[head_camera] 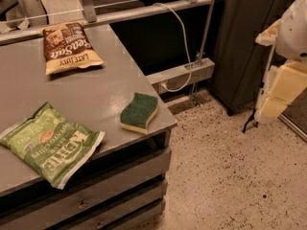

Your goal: Pick green jalapeno chip bag

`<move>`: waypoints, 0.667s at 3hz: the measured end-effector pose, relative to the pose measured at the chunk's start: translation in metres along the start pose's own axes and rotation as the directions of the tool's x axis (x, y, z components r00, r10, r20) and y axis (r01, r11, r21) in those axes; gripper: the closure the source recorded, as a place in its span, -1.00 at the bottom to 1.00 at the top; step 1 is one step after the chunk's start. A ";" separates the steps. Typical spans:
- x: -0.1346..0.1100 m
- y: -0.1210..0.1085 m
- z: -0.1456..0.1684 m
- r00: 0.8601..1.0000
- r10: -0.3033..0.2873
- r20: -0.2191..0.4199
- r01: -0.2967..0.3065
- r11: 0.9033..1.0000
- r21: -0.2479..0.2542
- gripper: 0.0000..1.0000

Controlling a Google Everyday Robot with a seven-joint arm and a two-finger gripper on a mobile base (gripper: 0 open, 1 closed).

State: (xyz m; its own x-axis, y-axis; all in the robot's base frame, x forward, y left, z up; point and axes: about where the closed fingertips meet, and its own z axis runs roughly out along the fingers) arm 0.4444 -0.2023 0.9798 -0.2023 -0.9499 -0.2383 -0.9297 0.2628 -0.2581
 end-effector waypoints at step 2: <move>-0.135 0.006 0.044 0.933 -0.111 0.341 0.135 0.990 -0.048 -1.00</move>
Offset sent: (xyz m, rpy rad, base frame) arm 0.0513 0.2415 -0.0115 0.5671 -0.0410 0.3977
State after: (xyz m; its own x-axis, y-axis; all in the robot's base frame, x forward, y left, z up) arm 0.4797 -0.0645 0.9691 0.0191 -0.8578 -0.5136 -0.9621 0.1240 -0.2428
